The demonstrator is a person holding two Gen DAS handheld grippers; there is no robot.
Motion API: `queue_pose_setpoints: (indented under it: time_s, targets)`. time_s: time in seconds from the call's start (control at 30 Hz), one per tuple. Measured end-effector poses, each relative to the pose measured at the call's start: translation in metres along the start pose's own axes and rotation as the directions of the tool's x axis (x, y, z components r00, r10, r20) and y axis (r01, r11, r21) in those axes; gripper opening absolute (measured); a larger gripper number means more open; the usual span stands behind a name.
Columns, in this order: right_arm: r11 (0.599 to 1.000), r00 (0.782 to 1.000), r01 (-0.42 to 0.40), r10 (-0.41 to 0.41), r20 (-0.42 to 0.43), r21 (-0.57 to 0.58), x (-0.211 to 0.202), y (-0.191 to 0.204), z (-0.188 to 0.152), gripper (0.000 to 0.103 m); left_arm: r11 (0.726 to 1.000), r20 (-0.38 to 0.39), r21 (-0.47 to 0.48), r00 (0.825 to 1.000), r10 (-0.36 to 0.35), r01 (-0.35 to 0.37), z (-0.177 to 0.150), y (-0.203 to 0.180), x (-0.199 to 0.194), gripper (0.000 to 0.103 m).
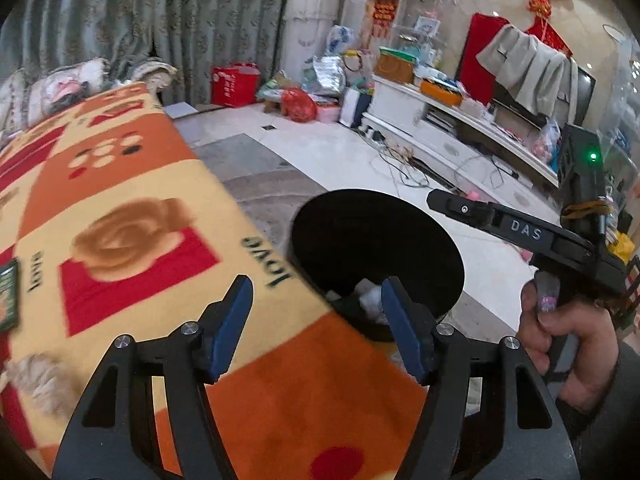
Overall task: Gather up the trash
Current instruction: 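Open right tool over the black bin to drop white tissue while left tool holds pink bag, then grasp crumpled beige tissue with right tool while left tool grasps yellow cloth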
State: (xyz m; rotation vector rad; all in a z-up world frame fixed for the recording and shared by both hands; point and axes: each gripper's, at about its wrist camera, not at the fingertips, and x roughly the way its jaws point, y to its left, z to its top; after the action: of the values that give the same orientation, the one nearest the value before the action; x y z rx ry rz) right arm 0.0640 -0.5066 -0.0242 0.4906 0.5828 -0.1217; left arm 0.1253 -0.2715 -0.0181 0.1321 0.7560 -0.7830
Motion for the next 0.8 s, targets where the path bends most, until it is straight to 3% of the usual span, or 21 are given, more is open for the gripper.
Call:
queue_pose_setpoints:
  time_s: [0.17, 0.3, 0.37, 0.5, 0.57, 0.63, 0.8]
  targets:
    - [0.991, 0.998, -0.069, 0.070, -0.001, -0.119, 0.003, 0.047, -0.002, 0.038, 0.993, 0.040, -0.086, 0.996, 0.080, -0.076, -0.020, 0.042, -0.051, 0.066]
    - [0.956, 0.980, -0.198, 0.190, -0.056, -0.216, 0.010, 0.095, -0.015, 0.040, 0.974, 0.056, -0.163, 0.984, 0.167, -0.156, -0.043, 0.085, -0.089, 0.066]
    - [0.921, 0.955, -0.296, 0.276, -0.110, -0.254, 0.014, 0.126, -0.025, 0.041, 0.961, 0.051, -0.181, 0.974, 0.221, -0.209, -0.056, 0.106, -0.106, 0.066]
    - [0.846, 0.903, -0.424, 0.369, -0.219, -0.323, 0.028, 0.180, -0.050, 0.044, 0.925, 0.024, -0.220, 0.947, 0.321, -0.308, -0.087, 0.157, -0.138, 0.066]
    - [0.805, 0.882, -0.466, 0.388, -0.267, -0.368, 0.035, 0.207, -0.066, 0.051, 0.910, 0.008, -0.234, 0.936, 0.353, -0.342, -0.099, 0.177, -0.146, 0.066]
    - [0.771, 0.875, -0.479, 0.378, -0.304, -0.420, 0.044, 0.231, -0.082, 0.061, 0.899, -0.011, -0.244, 0.928, 0.372, -0.363, -0.110, 0.198, -0.152, 0.066]
    - [0.734, 0.850, -0.511, 0.354, -0.390, -0.448, 0.073, 0.261, -0.103, 0.062, 0.879, -0.051, -0.272, 0.918, 0.393, -0.391, -0.130, 0.236, -0.153, 0.066]
